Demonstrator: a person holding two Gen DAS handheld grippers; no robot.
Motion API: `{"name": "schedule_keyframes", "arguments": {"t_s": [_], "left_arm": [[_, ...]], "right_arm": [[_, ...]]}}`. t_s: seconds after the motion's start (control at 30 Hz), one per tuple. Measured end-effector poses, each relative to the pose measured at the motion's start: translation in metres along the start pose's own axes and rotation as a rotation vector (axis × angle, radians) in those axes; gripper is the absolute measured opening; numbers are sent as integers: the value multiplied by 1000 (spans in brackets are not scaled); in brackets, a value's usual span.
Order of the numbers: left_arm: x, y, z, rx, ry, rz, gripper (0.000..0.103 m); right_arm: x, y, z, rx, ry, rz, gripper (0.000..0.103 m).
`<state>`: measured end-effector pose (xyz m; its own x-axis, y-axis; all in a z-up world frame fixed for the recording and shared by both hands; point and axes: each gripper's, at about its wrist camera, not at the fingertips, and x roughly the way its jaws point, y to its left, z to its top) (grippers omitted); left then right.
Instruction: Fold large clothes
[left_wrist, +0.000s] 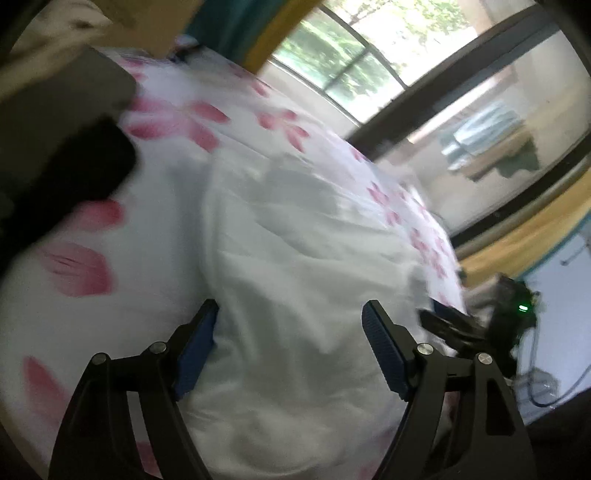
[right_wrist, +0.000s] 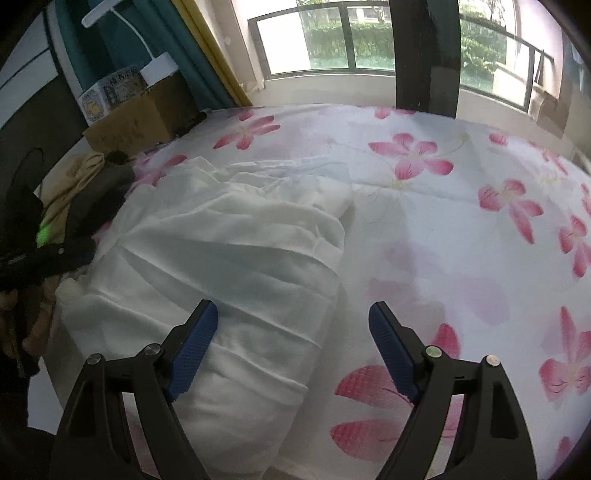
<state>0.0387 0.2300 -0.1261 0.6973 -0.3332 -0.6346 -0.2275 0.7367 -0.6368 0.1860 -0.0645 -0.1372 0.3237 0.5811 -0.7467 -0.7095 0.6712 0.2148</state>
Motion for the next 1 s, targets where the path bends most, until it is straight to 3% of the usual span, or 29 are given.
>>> {"name": "schedule_keyframes", "arguments": {"t_s": [0.2, 0.33, 0.43, 0.67, 0.83, 0.9, 0.97, 1.0], "left_arm": [[26, -18, -1, -3, 50, -92, 81], [37, -33, -1, 27, 51, -93, 85], [49, -45, 1, 63, 63, -63, 86], [69, -78, 0, 250, 82, 110, 86], [73, -84, -4, 321, 70, 159, 85], [72, -84, -5, 336, 64, 170, 77], [71, -82, -5, 317, 71, 124, 56], [71, -82, -5, 308, 68, 117, 54]], "right_arm": [[13, 1, 2, 3, 10, 8, 84], [19, 9, 4, -22, 7, -12, 84], [20, 10, 4, -22, 1, -12, 84], [17, 5, 1, 22, -16, 16, 84], [17, 4, 0, 37, -43, 45, 85], [18, 5, 1, 31, -48, 50, 85], [19, 6, 1, 32, -51, 75, 72], [19, 8, 2, 33, -51, 97, 70]]}}
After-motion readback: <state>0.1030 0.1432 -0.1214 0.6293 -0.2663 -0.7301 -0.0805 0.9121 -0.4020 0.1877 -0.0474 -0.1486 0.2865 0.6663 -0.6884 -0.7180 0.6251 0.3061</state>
